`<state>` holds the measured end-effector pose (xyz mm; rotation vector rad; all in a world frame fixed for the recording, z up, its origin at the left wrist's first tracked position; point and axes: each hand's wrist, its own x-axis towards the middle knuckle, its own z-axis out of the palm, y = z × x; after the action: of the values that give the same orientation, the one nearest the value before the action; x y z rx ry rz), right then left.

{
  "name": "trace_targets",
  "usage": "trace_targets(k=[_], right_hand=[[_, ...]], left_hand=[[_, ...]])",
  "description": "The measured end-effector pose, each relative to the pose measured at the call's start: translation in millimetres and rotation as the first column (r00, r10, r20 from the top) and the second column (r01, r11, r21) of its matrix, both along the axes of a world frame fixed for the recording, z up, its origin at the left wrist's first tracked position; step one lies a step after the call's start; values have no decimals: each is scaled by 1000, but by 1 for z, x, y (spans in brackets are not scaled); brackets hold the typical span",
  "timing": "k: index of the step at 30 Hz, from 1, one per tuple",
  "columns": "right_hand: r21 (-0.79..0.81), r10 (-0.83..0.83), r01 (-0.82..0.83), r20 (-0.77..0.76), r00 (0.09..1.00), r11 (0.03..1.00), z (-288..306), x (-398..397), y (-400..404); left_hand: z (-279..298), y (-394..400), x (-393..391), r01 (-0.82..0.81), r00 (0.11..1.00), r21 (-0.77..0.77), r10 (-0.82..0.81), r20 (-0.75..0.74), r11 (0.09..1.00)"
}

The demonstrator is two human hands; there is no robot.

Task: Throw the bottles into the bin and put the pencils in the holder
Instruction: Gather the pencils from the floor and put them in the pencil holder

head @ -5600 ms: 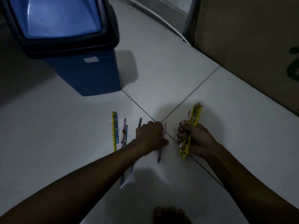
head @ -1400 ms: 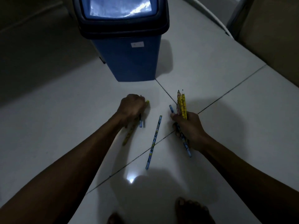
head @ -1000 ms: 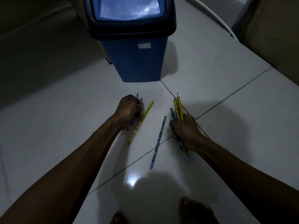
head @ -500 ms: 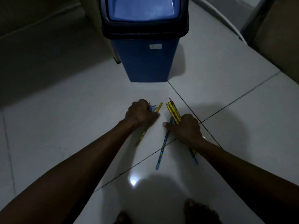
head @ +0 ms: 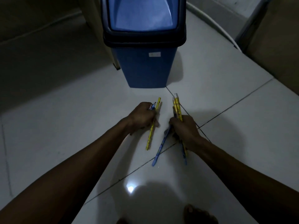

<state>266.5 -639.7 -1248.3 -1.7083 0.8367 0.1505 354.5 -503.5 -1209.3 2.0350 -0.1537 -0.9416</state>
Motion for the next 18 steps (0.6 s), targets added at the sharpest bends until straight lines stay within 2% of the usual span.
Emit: trace_targets(k=[2, 6, 11, 14, 18], right_hand=[[138, -107, 100, 40, 993, 985, 9, 3, -1], [359, -263, 227, 55, 963, 905, 30, 16, -6], [630, -335, 225, 59, 940, 744, 52, 35, -10], [654, -337, 201, 87, 938, 729, 64, 45, -13], [662, -341, 214, 67, 938, 718, 99, 53, -18]], left_hand=[[12, 1, -4, -58, 997, -115, 51, -65, 992], [26, -2, -8, -112, 994, -165, 108, -33, 980], [50, -13, -3, -150, 988, -230, 155, 1, 961], [67, -17, 7, -160, 982, -263, 181, 57, 951], [97, -18, 15, -232, 967, -218, 249, 58, 948]])
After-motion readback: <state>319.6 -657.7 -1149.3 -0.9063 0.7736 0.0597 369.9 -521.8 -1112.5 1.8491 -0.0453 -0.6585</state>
